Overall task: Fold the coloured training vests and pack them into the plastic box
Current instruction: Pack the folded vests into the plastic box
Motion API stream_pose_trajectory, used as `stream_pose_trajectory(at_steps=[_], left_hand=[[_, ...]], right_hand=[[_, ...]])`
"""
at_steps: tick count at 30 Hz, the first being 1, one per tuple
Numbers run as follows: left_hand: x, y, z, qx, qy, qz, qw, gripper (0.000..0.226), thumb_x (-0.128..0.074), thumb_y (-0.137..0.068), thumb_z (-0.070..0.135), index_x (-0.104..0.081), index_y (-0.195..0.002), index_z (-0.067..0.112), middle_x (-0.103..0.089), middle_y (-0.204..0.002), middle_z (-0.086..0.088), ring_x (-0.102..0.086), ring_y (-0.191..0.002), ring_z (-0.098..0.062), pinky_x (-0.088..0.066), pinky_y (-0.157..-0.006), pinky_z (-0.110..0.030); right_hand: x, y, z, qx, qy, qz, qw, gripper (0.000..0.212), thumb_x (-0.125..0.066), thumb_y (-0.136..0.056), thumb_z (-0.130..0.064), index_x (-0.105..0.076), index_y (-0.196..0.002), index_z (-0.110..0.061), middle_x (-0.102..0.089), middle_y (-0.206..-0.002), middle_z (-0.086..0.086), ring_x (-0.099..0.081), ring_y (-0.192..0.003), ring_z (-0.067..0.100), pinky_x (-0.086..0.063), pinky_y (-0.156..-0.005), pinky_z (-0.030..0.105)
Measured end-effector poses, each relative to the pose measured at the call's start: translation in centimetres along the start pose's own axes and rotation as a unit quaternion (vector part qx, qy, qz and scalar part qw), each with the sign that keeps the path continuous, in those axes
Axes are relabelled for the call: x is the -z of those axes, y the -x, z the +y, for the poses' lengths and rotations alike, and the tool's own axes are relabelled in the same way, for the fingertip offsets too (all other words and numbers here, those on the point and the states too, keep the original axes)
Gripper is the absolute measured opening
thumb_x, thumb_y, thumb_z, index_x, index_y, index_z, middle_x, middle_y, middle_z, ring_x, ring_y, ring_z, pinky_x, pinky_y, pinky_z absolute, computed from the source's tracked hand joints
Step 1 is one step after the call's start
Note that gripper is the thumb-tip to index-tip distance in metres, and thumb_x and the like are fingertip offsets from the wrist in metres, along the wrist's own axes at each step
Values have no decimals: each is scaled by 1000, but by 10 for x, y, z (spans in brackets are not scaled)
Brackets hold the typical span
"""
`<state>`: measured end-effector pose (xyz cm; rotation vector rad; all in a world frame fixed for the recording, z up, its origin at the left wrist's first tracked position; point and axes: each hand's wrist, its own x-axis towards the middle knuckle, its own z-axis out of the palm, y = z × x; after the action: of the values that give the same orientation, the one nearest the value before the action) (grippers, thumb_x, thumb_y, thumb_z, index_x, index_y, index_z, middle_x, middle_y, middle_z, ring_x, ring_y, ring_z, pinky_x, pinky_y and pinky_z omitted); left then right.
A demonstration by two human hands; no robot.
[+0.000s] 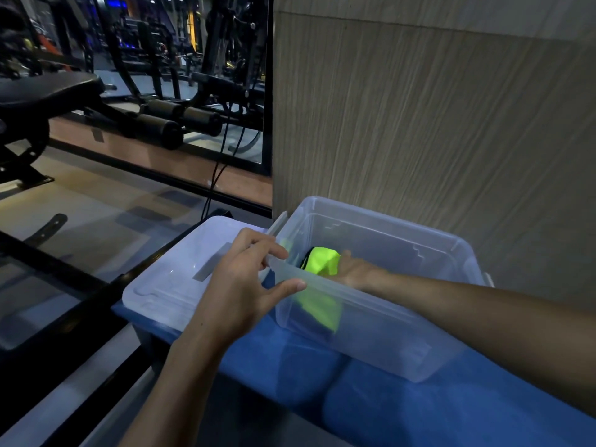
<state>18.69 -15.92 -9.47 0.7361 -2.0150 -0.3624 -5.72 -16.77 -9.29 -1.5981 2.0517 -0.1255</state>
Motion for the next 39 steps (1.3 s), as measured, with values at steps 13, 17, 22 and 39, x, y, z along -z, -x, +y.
stream_pose_trajectory(at_steps=[13, 17, 22, 39], left_hand=[[-1, -1, -2, -6, 8, -3, 1000, 46, -77, -80, 53, -69, -106, 16, -54, -111, 4, -60, -90, -12, -54, -77, -32], [-1, -1, -2, -11, 4, -7, 1000, 49, -75, -81, 57, -69, -106, 16, -54, -111, 4, -60, -92, -9, -53, -77, -29], [-2, -1, -3, -10, -2, -5, 1000, 46, -79, -79, 52, -69, -104, 14, -55, -110, 3, -61, -92, -12, -54, -76, -31], [-63, -15, 73, -58, -93, -79, 991, 36, -49, -95, 54, -68, -116, 31, -58, -130, 8, -52, -124, -23, -37, -109, -51]], right_hand=[[3, -29, -38, 157, 262, 3, 952, 43, -65, -95, -29, -59, -135, -14, -52, -137, 13, -55, -124, 33, -43, -108, 39], [19, -8, -33, 195, 178, 12, 964, 45, -79, -84, -41, -59, -119, -20, -60, -120, 1, -58, -109, 21, -45, -86, 29], [15, 6, -25, 272, 181, -91, 941, 28, -73, -91, -42, -60, -107, -23, -59, -107, -11, -58, -102, 17, -46, -87, 32], [53, 78, 34, 224, -211, 110, 945, 22, -59, -97, -1, -72, -102, -18, -76, -95, -4, -62, -87, 1, -48, -80, 16]])
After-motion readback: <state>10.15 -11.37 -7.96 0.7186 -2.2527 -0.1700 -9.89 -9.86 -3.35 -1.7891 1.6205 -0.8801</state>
